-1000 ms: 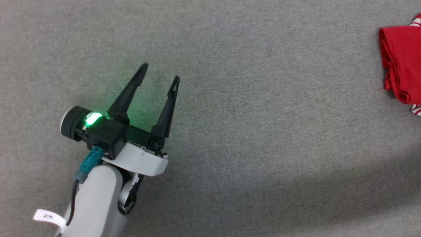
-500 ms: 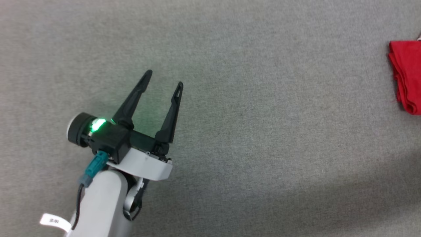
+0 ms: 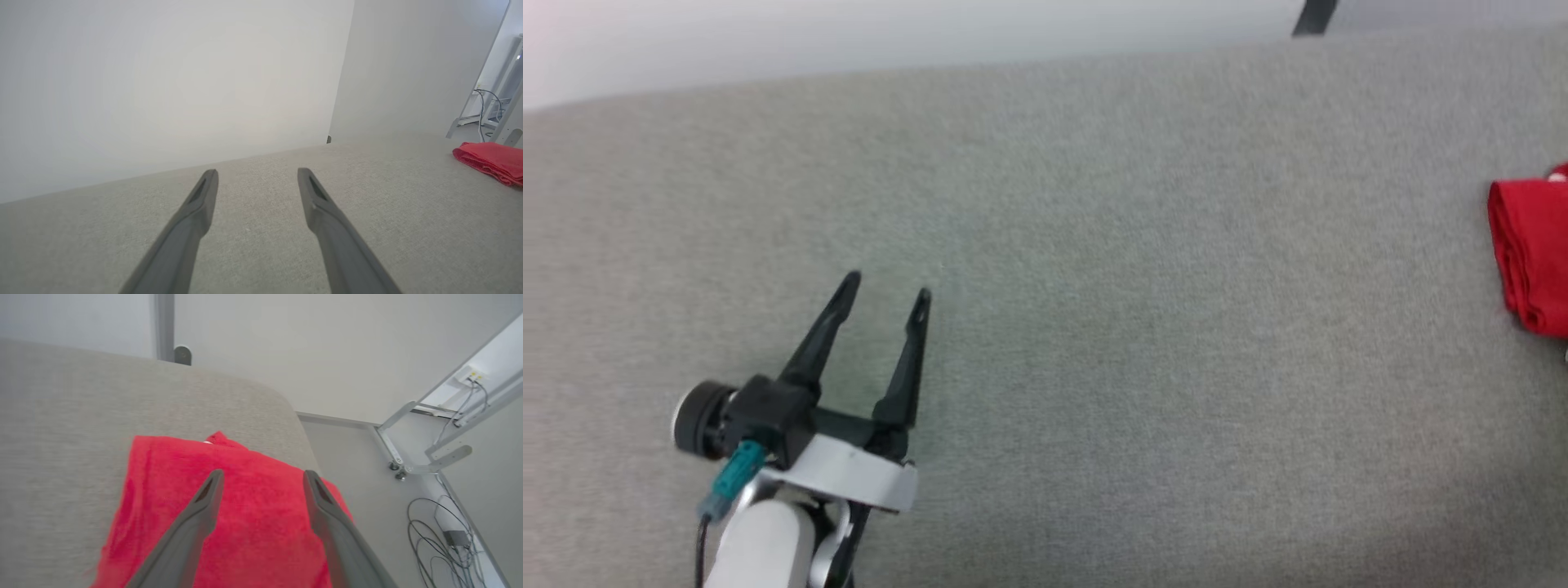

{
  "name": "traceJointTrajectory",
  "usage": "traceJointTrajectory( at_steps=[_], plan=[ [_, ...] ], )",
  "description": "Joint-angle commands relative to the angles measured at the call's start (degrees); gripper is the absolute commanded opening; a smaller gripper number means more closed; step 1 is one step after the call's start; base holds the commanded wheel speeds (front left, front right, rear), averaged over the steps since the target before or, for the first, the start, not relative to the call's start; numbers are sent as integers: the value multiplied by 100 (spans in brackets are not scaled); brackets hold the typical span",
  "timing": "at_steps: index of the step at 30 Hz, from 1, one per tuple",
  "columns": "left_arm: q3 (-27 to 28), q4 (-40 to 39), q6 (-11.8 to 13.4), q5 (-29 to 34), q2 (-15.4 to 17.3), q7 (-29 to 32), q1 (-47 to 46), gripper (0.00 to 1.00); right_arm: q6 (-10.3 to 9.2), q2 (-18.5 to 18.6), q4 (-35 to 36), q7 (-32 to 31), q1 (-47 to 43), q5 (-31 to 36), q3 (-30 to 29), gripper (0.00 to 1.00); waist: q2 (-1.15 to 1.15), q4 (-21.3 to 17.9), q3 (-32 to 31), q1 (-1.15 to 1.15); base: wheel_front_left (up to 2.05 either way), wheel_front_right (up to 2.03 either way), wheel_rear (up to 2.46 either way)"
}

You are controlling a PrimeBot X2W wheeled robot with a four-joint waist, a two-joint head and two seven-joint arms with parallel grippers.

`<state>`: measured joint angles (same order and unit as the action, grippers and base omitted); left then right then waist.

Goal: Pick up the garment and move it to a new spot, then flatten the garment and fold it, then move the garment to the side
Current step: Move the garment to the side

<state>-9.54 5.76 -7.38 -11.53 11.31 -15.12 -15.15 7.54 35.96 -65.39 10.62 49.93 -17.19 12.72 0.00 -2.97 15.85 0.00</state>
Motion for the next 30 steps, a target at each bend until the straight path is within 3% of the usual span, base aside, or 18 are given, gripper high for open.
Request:
traceJointTrajectory(
  at_steps=[1, 6, 12, 19, 30],
  plan=[
    [69, 28, -1, -27, 17, 3, 161, 100, -11, -112, 133, -30, -151, -143, 116, 100, 0, 310, -495, 0, 0, 0, 0],
    [286, 196, -5, -119, 35, 3, 504, 100, -11, -428, 622, 4, -594, -429, 572, 100, 0, 470, -859, 0, 0, 0, 0],
    [594, 515, -3, -238, 109, 3, 859, 100, -12, -820, 1108, 242, -1308, -898, 702, 100, 0, 681, -1304, 0, 0, 0, 0],
    [855, 602, -7, -327, 198, 3, 1301, 100, -12, -1238, 2014, 449, -2165, -1177, 253, 100, 0, 729, -1607, 0, 0, 0, 0],
    [921, 297, -12, -309, 188, 3, 1767, 100, -12, -1922, 4253, 458, -4048, -510, -1103, 100, 0, 734, -1591, 0, 0, 0, 0]
  ],
)
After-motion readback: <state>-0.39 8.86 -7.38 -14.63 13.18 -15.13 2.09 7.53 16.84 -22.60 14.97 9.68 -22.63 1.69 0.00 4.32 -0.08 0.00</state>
